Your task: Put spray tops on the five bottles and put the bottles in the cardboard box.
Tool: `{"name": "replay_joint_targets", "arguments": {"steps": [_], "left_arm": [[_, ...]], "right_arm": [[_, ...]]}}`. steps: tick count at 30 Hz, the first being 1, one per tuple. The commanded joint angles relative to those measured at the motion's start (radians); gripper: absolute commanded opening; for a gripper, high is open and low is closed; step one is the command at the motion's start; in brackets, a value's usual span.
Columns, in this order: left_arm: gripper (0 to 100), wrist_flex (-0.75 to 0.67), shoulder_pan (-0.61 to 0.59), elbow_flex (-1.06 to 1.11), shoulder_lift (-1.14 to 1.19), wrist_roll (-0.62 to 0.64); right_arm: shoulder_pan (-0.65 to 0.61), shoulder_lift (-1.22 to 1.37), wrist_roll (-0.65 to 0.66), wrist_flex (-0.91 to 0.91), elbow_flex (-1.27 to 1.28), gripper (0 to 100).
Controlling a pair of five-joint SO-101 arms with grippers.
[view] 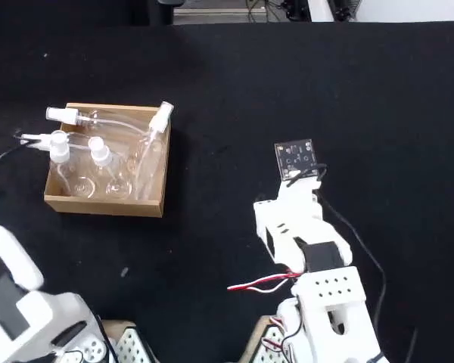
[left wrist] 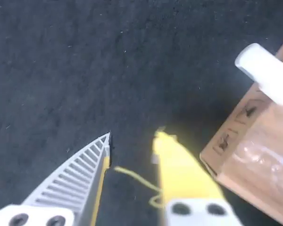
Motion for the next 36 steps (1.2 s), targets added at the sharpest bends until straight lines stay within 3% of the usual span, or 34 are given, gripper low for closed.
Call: {"name": "replay_joint_targets", "arguments": {"steps": [1, 7, 13, 20, 25, 31, 36], "left_arm": [[6, 0.071, -0.008, -0.036, -0.147, -0.011], [3, 0.097, -0.01, 0.162, -0.39, -0.015], [3, 0.092, 0.119, 0.375, -0.663, 0.002], [3, 0.1, 0.263, 0.493, -0.858, 0.041], [3, 0.095, 0.314, 0.599, -0.927, 0.043], [3, 0.003, 0.403, 0.812, -1.128, 0.041], [3, 0.002, 0.456, 0.926, -1.231, 0.04]], "right_arm": [[-0.008, -0.004, 0.009, 0.058, -0.048, 16.2], [-0.006, -0.004, 0.018, 0.112, -0.094, 1.5], [-0.005, -0.004, 0.158, 0.193, -0.134, 1.1], [0.172, -0.005, 0.157, 0.236, -0.137, 1.1], [0.21, -0.005, 0.155, 0.272, -0.124, 1.1], [0.199, -0.168, 0.117, 0.063, 0.124, 1.2], [0.158, -0.45, 0.115, 0.054, 0.34, 1.2]]}}
